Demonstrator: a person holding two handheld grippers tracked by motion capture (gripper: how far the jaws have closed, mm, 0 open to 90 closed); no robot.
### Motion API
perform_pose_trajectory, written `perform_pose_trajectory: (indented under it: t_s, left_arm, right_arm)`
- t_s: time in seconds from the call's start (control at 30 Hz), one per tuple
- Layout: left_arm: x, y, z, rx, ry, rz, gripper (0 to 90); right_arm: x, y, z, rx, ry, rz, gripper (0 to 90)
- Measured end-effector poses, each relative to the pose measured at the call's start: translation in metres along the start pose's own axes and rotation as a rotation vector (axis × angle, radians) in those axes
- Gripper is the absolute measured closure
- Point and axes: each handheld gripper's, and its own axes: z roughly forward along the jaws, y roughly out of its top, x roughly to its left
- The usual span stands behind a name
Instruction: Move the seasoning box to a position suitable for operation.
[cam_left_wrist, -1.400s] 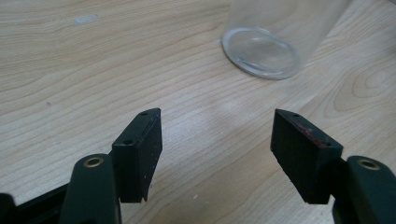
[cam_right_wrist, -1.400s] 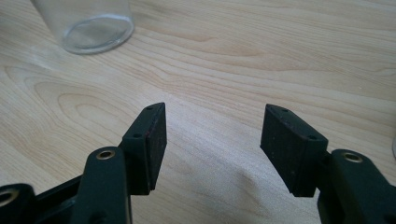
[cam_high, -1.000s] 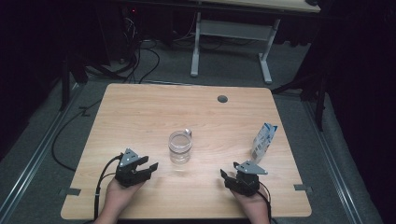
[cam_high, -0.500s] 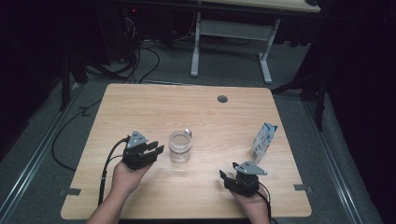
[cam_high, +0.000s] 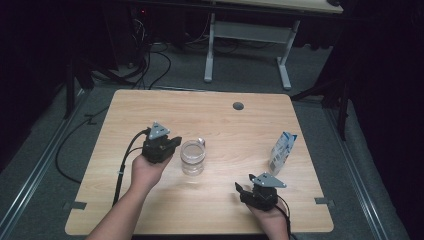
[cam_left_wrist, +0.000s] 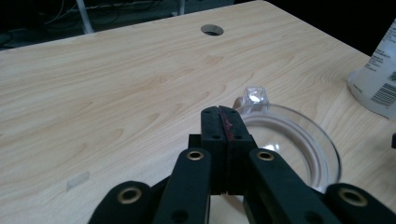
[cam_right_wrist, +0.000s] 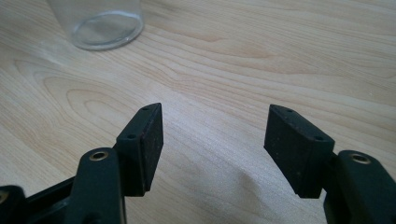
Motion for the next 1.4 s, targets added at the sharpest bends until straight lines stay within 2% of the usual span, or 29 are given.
perform_pose_trajectory:
  t_s: [0.03,0.1,0.17,0.23,0.4,0.63,1.0,1.4]
  left_arm:
    - [-0.002,0.003,0.007,0.001,0.009,0.01,89.7]
    - [-0.004,0.008,0.015,0.018,-0.012,-0.001,89.7]
    - [-0.006,0.011,0.02,0.03,-0.01,0.005,89.6]
    - [-0.01,0.018,0.029,0.054,0.002,0.025,88.8]
    - [-0.014,0.027,0.042,0.089,0.018,0.029,88.9]
    - [-0.018,0.025,0.052,0.125,0.014,0.049,89.7]
    - [-0.018,0.023,0.05,0.119,0.009,0.049,90.0]
    - [-0.021,0.014,0.036,0.123,-0.004,0.054,90.0]
  right_arm:
    - [0.0,0.0,0.0,0.0,0.002,0.001,37.6]
    - [0.001,0.0,0.0,0.004,0.002,0.006,37.6]
    - [0.001,0.0,0.0,0.005,0.002,0.005,37.6]
    - [0.001,0.0,0.0,0.006,0.003,0.001,37.6]
    - [0.001,0.0,0.0,0.006,0.004,0.004,37.6]
    - [0.0,-0.001,-0.001,0.01,0.003,0.001,37.6]
    - [0.003,-0.001,0.001,0.016,0.003,-0.01,37.6]
    - [0.005,0.0,0.001,0.015,0.003,-0.022,37.6]
